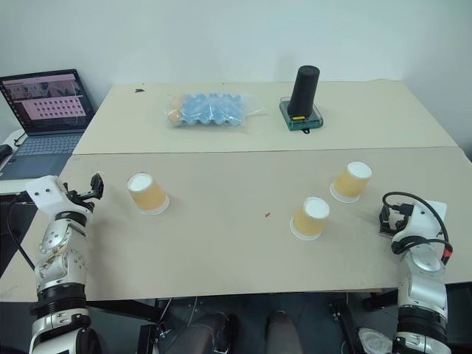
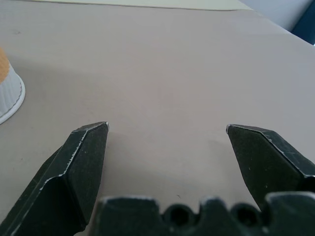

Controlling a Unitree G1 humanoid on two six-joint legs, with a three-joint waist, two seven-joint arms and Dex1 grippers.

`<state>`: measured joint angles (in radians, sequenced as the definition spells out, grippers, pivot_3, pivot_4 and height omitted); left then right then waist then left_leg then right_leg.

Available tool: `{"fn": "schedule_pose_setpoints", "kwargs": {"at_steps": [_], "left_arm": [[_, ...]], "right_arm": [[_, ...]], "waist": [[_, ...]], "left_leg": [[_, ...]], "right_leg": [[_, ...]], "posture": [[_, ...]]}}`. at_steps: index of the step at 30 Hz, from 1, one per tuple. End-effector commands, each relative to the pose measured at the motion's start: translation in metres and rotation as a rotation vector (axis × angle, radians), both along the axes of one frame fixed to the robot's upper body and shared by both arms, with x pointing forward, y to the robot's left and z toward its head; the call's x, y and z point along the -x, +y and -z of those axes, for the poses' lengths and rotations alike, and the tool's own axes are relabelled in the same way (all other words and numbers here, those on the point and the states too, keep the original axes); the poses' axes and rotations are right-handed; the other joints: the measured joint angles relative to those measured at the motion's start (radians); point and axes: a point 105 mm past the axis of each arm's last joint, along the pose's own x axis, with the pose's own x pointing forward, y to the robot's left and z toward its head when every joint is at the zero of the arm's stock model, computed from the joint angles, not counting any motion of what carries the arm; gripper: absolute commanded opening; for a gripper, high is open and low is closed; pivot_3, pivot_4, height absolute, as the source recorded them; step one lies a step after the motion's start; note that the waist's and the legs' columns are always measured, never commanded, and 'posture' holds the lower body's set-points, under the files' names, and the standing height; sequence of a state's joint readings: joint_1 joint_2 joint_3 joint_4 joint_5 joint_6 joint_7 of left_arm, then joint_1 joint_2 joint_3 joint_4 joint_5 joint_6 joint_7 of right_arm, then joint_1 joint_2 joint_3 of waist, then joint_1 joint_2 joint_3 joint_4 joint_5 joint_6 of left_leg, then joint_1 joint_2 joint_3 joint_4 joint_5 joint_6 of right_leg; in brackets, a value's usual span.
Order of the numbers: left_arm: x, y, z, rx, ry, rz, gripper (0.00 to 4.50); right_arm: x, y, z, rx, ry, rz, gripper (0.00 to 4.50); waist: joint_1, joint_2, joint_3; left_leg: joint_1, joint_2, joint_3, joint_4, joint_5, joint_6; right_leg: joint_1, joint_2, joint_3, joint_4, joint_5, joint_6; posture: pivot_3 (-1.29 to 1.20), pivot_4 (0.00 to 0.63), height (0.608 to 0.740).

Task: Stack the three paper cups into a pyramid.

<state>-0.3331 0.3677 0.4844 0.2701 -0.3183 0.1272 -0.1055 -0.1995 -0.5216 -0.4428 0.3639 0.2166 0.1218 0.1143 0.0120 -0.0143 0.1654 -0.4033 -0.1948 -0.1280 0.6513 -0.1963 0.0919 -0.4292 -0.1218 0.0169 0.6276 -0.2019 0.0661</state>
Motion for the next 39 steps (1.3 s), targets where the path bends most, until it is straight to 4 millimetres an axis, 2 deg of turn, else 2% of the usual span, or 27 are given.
{"fn": "schedule_pose_setpoints", "kwargs": {"at_steps": [1, 5, 6, 8, 10, 11, 14, 16, 18, 20, 22, 24, 26, 28, 30, 31, 33, 35, 37, 39], "left_arm": [[0.000, 0.002, -0.021, -0.031, -0.075, 0.001, 4.39], [-0.004, 0.008, -0.030, -0.012, -0.095, -0.003, 4.39], [-0.004, 0.009, -0.036, -0.005, -0.115, -0.002, 4.39], [-0.006, 0.000, -0.058, 0.000, -0.184, 0.072, 4.39], [-0.006, -0.023, -0.089, -0.001, -0.272, 0.207, 4.39], [-0.005, -0.031, -0.098, -0.004, -0.293, 0.252, 4.39], [0.007, -0.083, -0.138, -0.059, -0.357, 0.487, 4.39], [0.020, -0.120, -0.153, -0.072, -0.370, 0.662, 4.39], [0.046, -0.173, -0.148, -0.123, -0.312, 0.949, 4.39], [0.068, -0.205, -0.129, -0.195, -0.210, 1.147, 4.39], [0.085, -0.222, -0.109, -0.236, -0.119, 1.279, 4.39], [0.090, -0.225, -0.088, -0.246, -0.035, 1.344, 4.39], [0.090, -0.226, -0.077, -0.271, 0.007, 1.372, 4.39], [0.087, -0.226, -0.071, -0.284, 0.027, 1.395, 4.39], [0.085, -0.227, -0.071, -0.285, 0.021, 1.403, 4.39], [0.084, -0.227, -0.072, -0.282, 0.015, 1.403, 4.39], [0.085, -0.228, -0.072, -0.274, 0.009, 1.415, 4.39], [0.087, -0.230, -0.070, -0.274, 0.012, 1.431, 4.39], [0.092, -0.230, -0.066, -0.289, 0.027, 1.445, 4.39], [0.097, -0.228, -0.063, -0.300, 0.040, 1.459, 4.39]], "right_arm": [[-0.004, 0.002, -0.019, 0.032, -0.068, -0.006, 4.50], [-0.005, 0.002, -0.016, 0.021, -0.059, 0.003, 4.50], [-0.005, 0.002, -0.015, 0.020, -0.054, 0.007, 4.50], [-0.004, 0.001, -0.015, 0.020, -0.052, 0.010, 4.50], [-0.004, 0.000, -0.015, 0.022, -0.052, 0.010, 4.50], [-0.004, 0.000, -0.015, 0.022, -0.051, 0.010, 4.50], [-0.003, -0.003, -0.014, 0.024, -0.039, 0.015, 4.50], [-0.001, -0.005, -0.014, 0.024, -0.037, 0.023, 4.50], [0.001, -0.007, -0.015, 0.024, -0.038, 0.028, 4.50], [0.003, -0.007, -0.015, 0.029, -0.037, 0.026, 4.50], [0.005, -0.009, -0.017, 0.037, -0.034, 0.021, 4.50], [0.007, -0.011, -0.021, 0.054, -0.020, -0.015, 4.50], [0.010, -0.010, -0.026, 0.088, 0.015, -0.097, 4.50], [0.021, -0.002, -0.043, 0.092, 0.053, -0.290, 4.50], [0.039, 0.019, -0.050, 0.083, 0.153, -0.524, 4.50], [0.047, 0.028, -0.051, 0.074, 0.191, -0.605, 4.50], [0.073, 0.063, -0.062, 0.032, 0.261, -0.874, 4.50], [0.089, 0.084, -0.069, 0.007, 0.299, -1.023, 4.50], [0.081, 0.094, -0.082, 0.016, 0.268, -1.056, 4.50], [0.075, 0.105, -0.086, 0.032, 0.250, -1.095, 4.50]], "waist": [[0.000, 0.000, 0.000], [0.000, 0.000, 0.000], [0.000, 0.000, 0.000], [0.000, 0.000, 0.000], [-0.001, 0.000, 0.000], [0.000, 0.000, 0.000], [0.001, 0.000, 0.000], [0.000, 0.000, 0.000], [-0.002, 0.000, 0.000], [-0.003, 0.002, -0.001], [-0.007, 0.004, -0.001], [-0.008, 0.006, -0.001], [-0.006, 0.007, -0.001], [-0.003, 0.010, 0.001], [0.001, 0.016, 0.001], [0.002, 0.015, 0.001], [0.000, 0.015, 0.001], [-0.003, 0.013, 0.001], [-0.014, 0.012, 0.002], [-0.023, 0.011, 0.002]], "left_leg": [[0.000, 0.000, 0.000, 0.000, 0.000, 0.000], [0.000, 0.000, 0.000, 0.000, 0.000, 0.000], [0.000, 0.000, 0.000, 0.000, 0.000, 0.000], [0.000, 0.000, 0.000, 0.000, 0.000, 0.000], [0.000, 0.000, 0.000, 0.000, 0.000, 0.000], [-0.001, 0.000, 0.000, 0.000, 0.000, 0.000], [-0.002, 0.000, 0.000, 0.000, 0.000, 0.000], [-0.002, 0.000, 0.001, 0.000, 0.000, 0.000], [-0.002, 0.000, 0.001, 0.000, 0.000, -0.001], [-0.002, 0.000, 0.002, -0.001, 0.001, -0.001], [0.000, 0.000, 0.005, -0.004, 0.001, -0.001], [0.005, 0.001, 0.007, -0.008, 0.001, -0.001], [0.006, 0.005, 0.008, -0.009, 0.002, -0.002], [0.007, 0.007, 0.009, -0.009, 0.002, -0.003], [0.008, 0.007, 0.009, -0.009, 0.002, -0.002], [0.009, 0.008, 0.010, -0.009, 0.001, -0.002], [0.008, 0.010, 0.011, -0.009, 0.000, -0.001], [0.007, 0.014, 0.012, -0.009, -0.002, -0.001], [0.007, 0.019, 0.014, -0.008, -0.005, -0.003], [0.008, 0.021, 0.019, -0.008, -0.005, -0.003]], "right_leg": [[0.000, 0.000, 0.000, 0.000, 0.000, 0.000], [0.000, 0.000, 0.000, 0.000, 0.000, 0.000], [0.000, 0.000, 0.000, 0.000, 0.000, 0.000], [0.000, 0.000, 0.000, 0.000, 0.000, 0.000], [-0.001, 0.000, 0.000, 0.000, 0.000, 0.000], [-0.003, 0.000, 0.000, 0.000, 0.000, 0.000], [-0.006, 0.000, 0.000, 0.000, 0.000, 0.000], [-0.006, 0.000, 0.001, 0.000, 0.000, 0.000], [-0.005, 0.000, 0.002, 0.000, 0.000, -0.001], [-0.005, 0.000, 0.003, 0.001, 0.000, -0.001], [-0.004, 0.000, 0.006, 0.001, 0.000, -0.001], [-0.002, 0.002, 0.011, 0.001, 0.000, -0.001], [-0.001, 0.006, 0.013, 0.001, 0.001, -0.003], [0.000, 0.008, 0.013, 0.000, 0.001, -0.003], [0.004, 0.007, 0.013, -0.002, -0.004, 0.004], [0.004, 0.007, 0.013, -0.003, -0.004, 0.005], [0.004, 0.007, 0.013, -0.004, -0.005, 0.005], [0.005, 0.008, 0.013, -0.006, -0.005, 0.005], [0.005, 0.010, 0.014, -0.012, -0.003, 0.003], [0.005, 0.010, 0.014, -0.014, -0.001, 0.002]], "posture": [[0.00, 0.150, 0.740], [0.00, 0.150, 0.740], [0.00, 0.150, 0.740], [0.00, 0.150, 0.740], [0.00, 0.150, 0.740], [0.00, 0.150, 0.740], [0.00, 0.150, 0.740], [0.00, 0.150, 0.740], [0.00, 0.150, 0.740], [0.00, 0.150, 0.740], [0.00, 0.150, 0.740], [0.00, 0.150, 0.740], [0.00, 0.150, 0.740], [0.00, 0.150, 0.740], [0.00, 0.150, 0.740], [0.00, 0.150, 0.740], [0.00, 0.150, 0.740], [0.00, 0.150, 0.740], [0.00, 0.150, 0.740], [0.00, 0.150, 0.740]]}}
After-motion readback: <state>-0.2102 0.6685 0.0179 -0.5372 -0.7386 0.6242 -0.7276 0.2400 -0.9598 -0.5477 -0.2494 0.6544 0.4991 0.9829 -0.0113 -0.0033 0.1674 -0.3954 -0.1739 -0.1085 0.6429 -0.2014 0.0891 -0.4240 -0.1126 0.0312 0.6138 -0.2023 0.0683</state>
